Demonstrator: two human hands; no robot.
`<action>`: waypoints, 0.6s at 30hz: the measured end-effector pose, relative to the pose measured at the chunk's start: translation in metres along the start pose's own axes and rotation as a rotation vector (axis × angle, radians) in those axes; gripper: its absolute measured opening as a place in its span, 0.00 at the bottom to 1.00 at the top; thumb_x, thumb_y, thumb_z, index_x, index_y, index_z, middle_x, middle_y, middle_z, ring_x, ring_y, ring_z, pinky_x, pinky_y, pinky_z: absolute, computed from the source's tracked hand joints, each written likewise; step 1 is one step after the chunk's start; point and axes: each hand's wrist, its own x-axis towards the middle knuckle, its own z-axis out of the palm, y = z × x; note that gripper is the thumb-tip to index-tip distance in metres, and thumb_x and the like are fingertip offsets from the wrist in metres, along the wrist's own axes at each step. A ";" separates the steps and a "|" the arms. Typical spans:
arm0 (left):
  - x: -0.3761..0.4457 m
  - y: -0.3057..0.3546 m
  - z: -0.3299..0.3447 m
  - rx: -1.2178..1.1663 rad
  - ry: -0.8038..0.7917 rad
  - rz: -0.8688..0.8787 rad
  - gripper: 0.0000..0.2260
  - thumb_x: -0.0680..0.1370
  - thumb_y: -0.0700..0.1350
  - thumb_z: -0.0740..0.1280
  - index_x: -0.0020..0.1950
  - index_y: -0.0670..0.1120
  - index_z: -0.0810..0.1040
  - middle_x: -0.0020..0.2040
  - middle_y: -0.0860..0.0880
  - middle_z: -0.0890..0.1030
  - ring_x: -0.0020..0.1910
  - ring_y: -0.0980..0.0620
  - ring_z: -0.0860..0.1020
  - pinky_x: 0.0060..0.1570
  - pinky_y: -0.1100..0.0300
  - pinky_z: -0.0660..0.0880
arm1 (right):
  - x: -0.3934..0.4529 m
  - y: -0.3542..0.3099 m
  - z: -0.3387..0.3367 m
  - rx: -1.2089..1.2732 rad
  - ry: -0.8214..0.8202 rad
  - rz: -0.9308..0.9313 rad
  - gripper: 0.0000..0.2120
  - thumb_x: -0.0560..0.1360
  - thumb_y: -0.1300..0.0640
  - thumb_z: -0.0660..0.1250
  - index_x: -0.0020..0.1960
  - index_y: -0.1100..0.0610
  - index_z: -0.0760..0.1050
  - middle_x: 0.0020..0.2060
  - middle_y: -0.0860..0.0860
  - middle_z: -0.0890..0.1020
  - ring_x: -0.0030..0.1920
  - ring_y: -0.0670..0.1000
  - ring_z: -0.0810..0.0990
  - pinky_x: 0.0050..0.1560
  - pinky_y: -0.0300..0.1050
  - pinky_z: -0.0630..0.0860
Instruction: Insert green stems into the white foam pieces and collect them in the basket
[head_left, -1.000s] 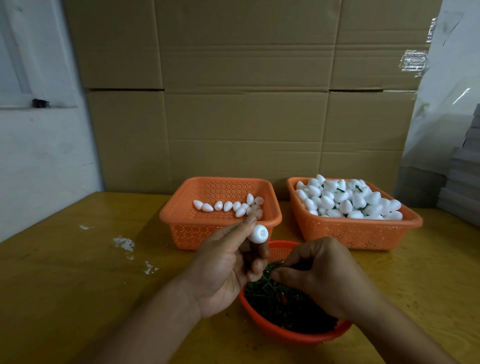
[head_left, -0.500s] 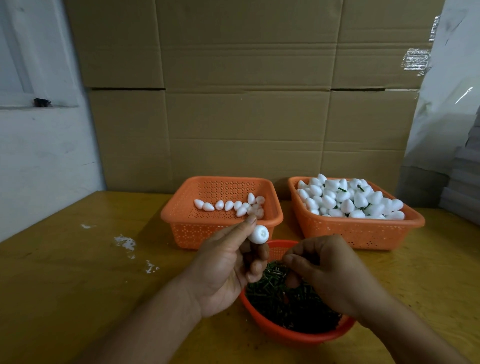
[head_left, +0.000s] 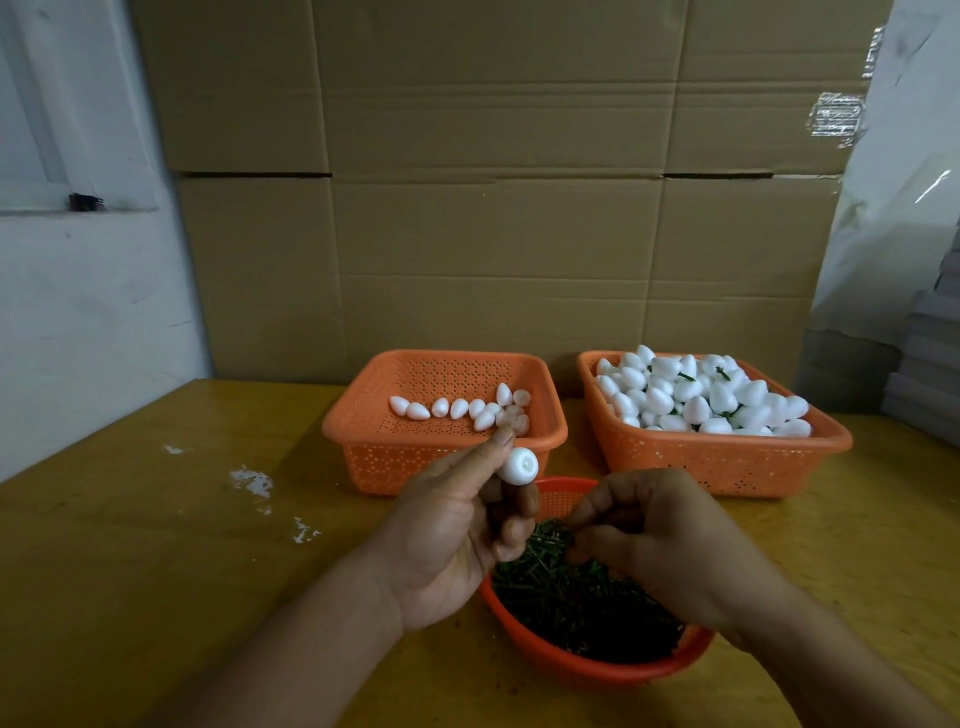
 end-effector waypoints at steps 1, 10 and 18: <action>0.000 0.000 0.000 0.001 0.002 -0.001 0.12 0.78 0.55 0.68 0.44 0.47 0.81 0.37 0.45 0.77 0.29 0.53 0.73 0.28 0.62 0.69 | 0.000 0.000 -0.001 0.022 0.006 0.002 0.06 0.74 0.66 0.72 0.47 0.56 0.82 0.36 0.51 0.87 0.30 0.45 0.80 0.31 0.35 0.74; -0.002 0.002 0.001 -0.018 0.019 -0.001 0.10 0.77 0.56 0.68 0.43 0.52 0.83 0.33 0.47 0.74 0.24 0.56 0.68 0.21 0.65 0.64 | -0.003 -0.004 0.003 0.536 0.016 -0.183 0.06 0.69 0.63 0.72 0.45 0.58 0.85 0.41 0.59 0.87 0.40 0.54 0.86 0.35 0.39 0.80; -0.003 0.002 0.002 0.004 -0.004 0.015 0.11 0.75 0.58 0.70 0.42 0.52 0.83 0.31 0.48 0.73 0.23 0.57 0.68 0.20 0.66 0.63 | -0.002 0.000 0.013 0.566 0.015 -0.277 0.09 0.70 0.59 0.70 0.48 0.56 0.85 0.42 0.59 0.87 0.43 0.55 0.87 0.38 0.40 0.81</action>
